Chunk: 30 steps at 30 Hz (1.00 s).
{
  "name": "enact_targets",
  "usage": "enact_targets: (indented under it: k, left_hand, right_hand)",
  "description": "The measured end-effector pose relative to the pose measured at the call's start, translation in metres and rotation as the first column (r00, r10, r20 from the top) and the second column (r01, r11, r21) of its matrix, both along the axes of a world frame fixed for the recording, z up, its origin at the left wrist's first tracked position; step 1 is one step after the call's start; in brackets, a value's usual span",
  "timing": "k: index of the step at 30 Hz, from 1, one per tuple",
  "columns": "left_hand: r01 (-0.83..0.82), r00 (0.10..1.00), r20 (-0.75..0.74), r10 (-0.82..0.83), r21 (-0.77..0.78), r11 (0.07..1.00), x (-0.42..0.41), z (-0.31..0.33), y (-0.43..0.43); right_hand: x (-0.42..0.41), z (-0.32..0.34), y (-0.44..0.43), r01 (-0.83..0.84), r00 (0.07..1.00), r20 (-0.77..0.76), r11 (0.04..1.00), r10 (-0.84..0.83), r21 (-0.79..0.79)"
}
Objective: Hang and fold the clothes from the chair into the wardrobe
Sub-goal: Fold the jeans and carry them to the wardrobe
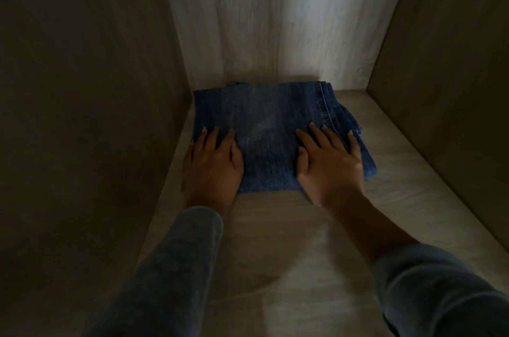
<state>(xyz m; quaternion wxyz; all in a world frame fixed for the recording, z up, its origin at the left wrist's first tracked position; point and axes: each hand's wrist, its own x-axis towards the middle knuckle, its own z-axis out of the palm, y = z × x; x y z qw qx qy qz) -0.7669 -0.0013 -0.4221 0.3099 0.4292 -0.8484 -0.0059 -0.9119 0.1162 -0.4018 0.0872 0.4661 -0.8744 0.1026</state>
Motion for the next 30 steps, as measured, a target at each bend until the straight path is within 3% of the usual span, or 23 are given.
enact_targets:
  k: [15, 20, 26, 30]
  left_hand:
    - [0.018, 0.998, -0.057, -0.018, -0.004, 1.000, -0.015, 0.000, -0.027]
    - [-0.002, 1.000, -0.014, 0.002, -0.020, 1.000, -0.011, 0.003, -0.022]
    - [-0.036, 0.999, -0.019, 0.038, 0.101, 0.994, 0.005, 0.004, 0.001]
    - [-0.024, 0.999, 0.045, 0.012, 0.287, 0.958, 0.023, 0.001, 0.024]
  right_hand:
    - [-0.016, -0.002, -0.027, 0.004, 1.000, 0.000, 1.000, -0.004, -0.008]
    - [-0.012, -0.005, -0.022, 0.005, 1.000, -0.020, 0.996, -0.006, -0.085]
    - [-0.001, -0.009, -0.003, -0.030, 0.999, 0.022, 0.990, 0.033, -0.141]
    - [0.012, -0.010, 0.022, -0.040, 0.995, 0.094, 0.999, 0.044, -0.036]
